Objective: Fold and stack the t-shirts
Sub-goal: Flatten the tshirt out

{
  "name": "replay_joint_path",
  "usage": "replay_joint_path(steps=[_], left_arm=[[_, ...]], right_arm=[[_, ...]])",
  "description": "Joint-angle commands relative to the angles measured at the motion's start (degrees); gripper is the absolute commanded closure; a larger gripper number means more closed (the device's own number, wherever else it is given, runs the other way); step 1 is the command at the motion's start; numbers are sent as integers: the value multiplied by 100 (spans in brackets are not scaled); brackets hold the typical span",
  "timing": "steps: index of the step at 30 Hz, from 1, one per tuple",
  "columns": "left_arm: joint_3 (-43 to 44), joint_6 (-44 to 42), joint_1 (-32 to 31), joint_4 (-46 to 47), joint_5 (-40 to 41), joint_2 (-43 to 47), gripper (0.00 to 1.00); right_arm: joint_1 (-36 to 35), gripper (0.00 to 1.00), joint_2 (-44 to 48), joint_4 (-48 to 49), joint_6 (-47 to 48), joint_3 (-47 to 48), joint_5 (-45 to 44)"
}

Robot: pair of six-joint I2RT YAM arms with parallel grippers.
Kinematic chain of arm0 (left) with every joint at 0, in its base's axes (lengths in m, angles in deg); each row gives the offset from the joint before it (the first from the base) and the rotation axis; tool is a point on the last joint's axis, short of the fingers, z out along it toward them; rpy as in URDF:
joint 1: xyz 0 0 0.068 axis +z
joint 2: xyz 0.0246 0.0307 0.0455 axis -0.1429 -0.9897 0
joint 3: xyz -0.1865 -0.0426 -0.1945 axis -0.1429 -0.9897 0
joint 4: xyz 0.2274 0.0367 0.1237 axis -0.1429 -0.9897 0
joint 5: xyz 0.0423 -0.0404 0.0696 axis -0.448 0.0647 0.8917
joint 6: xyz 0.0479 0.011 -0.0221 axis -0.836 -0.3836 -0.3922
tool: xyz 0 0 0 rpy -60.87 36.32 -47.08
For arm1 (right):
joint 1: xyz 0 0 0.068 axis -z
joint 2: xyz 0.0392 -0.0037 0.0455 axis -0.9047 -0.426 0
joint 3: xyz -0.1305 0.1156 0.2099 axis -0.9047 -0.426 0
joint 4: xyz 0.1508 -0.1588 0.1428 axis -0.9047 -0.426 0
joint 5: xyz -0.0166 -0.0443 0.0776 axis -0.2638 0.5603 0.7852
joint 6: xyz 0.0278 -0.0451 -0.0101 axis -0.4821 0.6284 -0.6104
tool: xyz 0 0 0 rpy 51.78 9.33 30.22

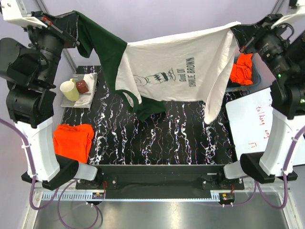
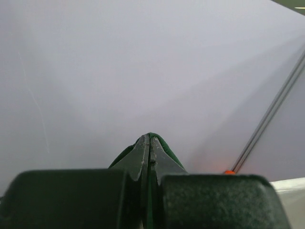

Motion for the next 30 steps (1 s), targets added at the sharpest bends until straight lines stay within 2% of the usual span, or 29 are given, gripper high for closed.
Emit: replay_joint_path(steps=[1,10,18,23,30], left_arm=[[161,-107,-115,538,-203,253,100],[99,-177,-150,757,-422,666,100],[-129,-309,-150,819,-292,947,100],[-95,-493,-159,583,209,456,100],[20,-547,-115,-24,316,-686,100]], right_arm=[[-26,100,415,365,-54,112,-173],[-26,100,907,602,-229,129,-50],[-26,100,1084,769,-335,-37,12],[-26,100,821,805,-361,-292,-102],[-17,100,214,901,-309,-1021,-156]])
